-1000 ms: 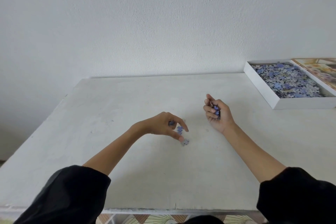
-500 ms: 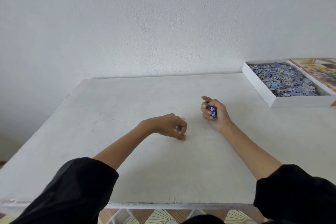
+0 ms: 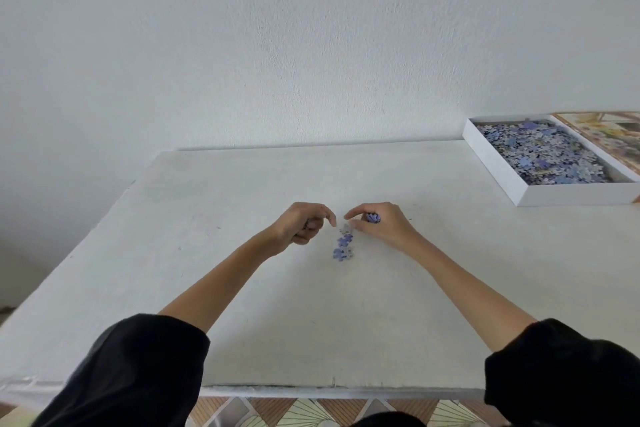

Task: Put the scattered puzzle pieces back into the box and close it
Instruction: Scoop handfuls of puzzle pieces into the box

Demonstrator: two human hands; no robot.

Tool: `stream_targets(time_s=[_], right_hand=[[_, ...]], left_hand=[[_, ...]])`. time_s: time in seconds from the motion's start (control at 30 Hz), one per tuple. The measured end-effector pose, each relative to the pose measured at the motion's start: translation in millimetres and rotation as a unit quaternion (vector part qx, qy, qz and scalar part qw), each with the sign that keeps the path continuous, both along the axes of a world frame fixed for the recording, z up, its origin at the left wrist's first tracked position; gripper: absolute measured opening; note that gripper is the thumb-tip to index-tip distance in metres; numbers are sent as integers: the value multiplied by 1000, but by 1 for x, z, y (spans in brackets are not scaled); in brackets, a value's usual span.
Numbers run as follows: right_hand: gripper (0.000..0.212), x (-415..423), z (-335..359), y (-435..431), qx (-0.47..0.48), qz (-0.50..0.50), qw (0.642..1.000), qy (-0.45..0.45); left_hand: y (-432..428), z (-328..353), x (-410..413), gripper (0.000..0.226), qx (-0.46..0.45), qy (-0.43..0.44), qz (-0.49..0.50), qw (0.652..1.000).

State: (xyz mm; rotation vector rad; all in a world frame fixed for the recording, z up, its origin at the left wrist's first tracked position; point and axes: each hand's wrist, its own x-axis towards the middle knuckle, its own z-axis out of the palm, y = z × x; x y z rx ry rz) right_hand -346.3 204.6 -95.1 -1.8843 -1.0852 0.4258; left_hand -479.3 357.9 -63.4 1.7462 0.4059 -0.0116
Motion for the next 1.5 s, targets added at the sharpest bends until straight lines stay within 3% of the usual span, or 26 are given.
stream_targets(time_s=[0.1,0.17,0.4,0.5,0.6,0.7,0.77,0.83,0.9,0.93,1.0,1.07,1.17,1.23,1.33,1.43,1.5], right_hand=[[20,4,1,6,-75,24,994,-74],[21,5,0,11,-107,24,989,-100],[13,8,5,6,-81,20,995,-47],[17,8,10,1,-49,19,993,102],[19,12,6,-6,59,-11,945,323],[24,18,-1,-12,182,-16,847,499],[29,21,-5,-16,250,-4,787,564],[39,24,-8,-19,283,2,759,586],[23,21,-4,-16,257,-15,779,571],[20,18,-1,-14,226,-32,809,542],[32,9,3,-11,135,-70,903,402],[30,2,3,-7,55,-67,970,225],[14,-6,4,-2,-19,-9,999,29],[26,-8,3,1,-72,23,997,-23],[27,-8,-1,6,-87,16,995,-51],[19,-8,-2,7,-69,14,996,-60],[17,-7,1,6,-77,22,996,-48]], left_hand=[[-9,-6,-4,9,216,-47,-70,973],[-13,-13,-4,13,280,-58,-104,953],[-12,-19,2,17,321,-60,-107,939],[-10,-17,5,10,333,-64,-137,931],[-12,-13,4,10,340,-63,-159,925],[-13,-16,2,13,307,-64,-136,940],[-11,-16,3,16,198,-51,-78,976],[-10,-13,4,16,72,-48,-26,996],[-7,-6,6,14,-47,-49,-1,998],[-5,-4,7,15,-103,-48,5,993],[-2,-2,9,28,-183,-39,24,982],[0,-2,9,31,-233,-33,37,971],[1,-3,7,29,-301,-27,53,952],[3,-5,6,29,-324,-18,65,944],[5,-7,5,31,-258,8,57,964],[1,-7,0,27,-21,21,14,999],[-4,-6,-3,14,132,7,-21,991]])
